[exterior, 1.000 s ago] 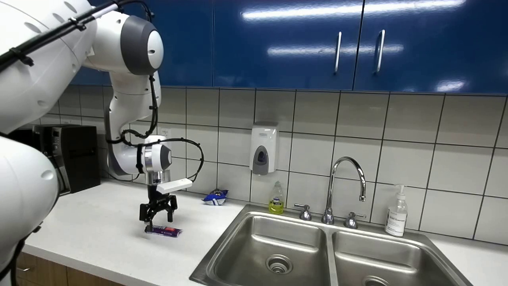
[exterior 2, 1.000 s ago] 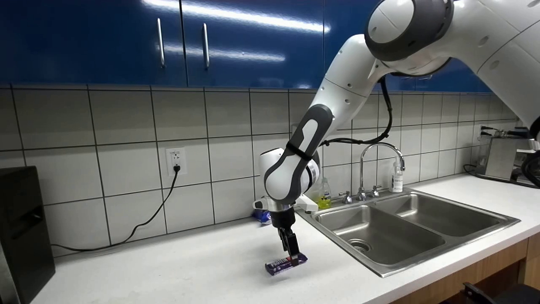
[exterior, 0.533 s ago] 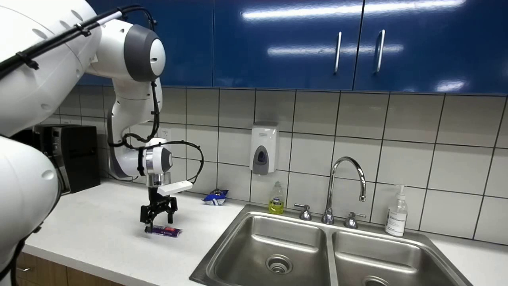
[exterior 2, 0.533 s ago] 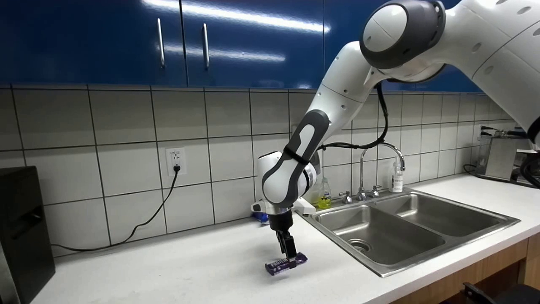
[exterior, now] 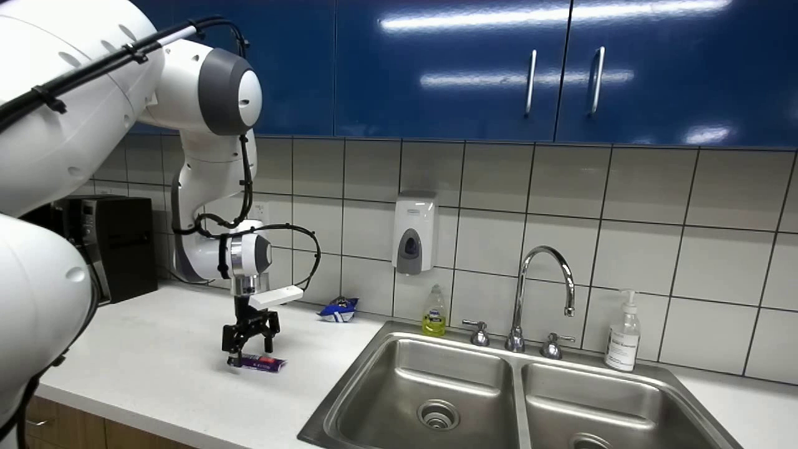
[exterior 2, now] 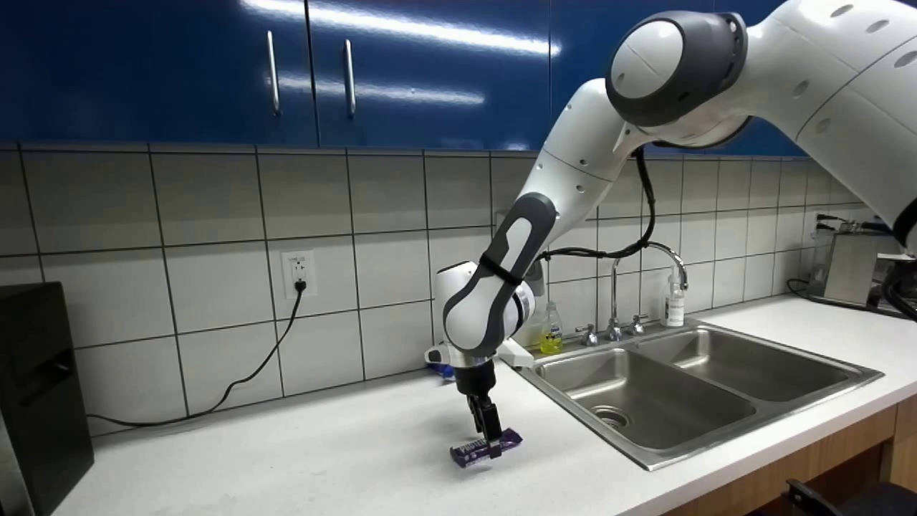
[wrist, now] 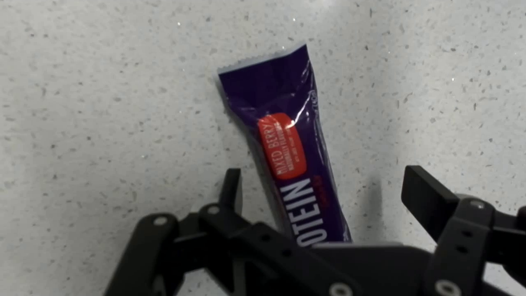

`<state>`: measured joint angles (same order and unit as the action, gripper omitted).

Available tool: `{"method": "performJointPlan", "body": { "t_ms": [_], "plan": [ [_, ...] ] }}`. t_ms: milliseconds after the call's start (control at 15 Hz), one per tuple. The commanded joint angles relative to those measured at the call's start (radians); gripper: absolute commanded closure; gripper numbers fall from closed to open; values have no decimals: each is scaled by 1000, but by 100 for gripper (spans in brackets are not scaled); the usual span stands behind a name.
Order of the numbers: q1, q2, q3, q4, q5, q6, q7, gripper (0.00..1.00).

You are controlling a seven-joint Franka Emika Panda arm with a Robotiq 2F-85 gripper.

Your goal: Put the purple snack in the sink.

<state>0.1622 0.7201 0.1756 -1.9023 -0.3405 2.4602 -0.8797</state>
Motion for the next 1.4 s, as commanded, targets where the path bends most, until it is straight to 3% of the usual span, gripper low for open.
{"method": "performJointPlan", "body": {
  "t_ms": [0,667,867,933,1333],
  "plan": [
    [9,13,-5,32,-23,-34,-2,0],
    [9,28,-6,47,-27,-44,-4,0],
    [9,32,-6,51,-26,-50,-4,15],
    [9,33,-7,52,-26,-52,-3,31],
    [8,38,-7,65,-24,-68,-6,78]
  ]
}}
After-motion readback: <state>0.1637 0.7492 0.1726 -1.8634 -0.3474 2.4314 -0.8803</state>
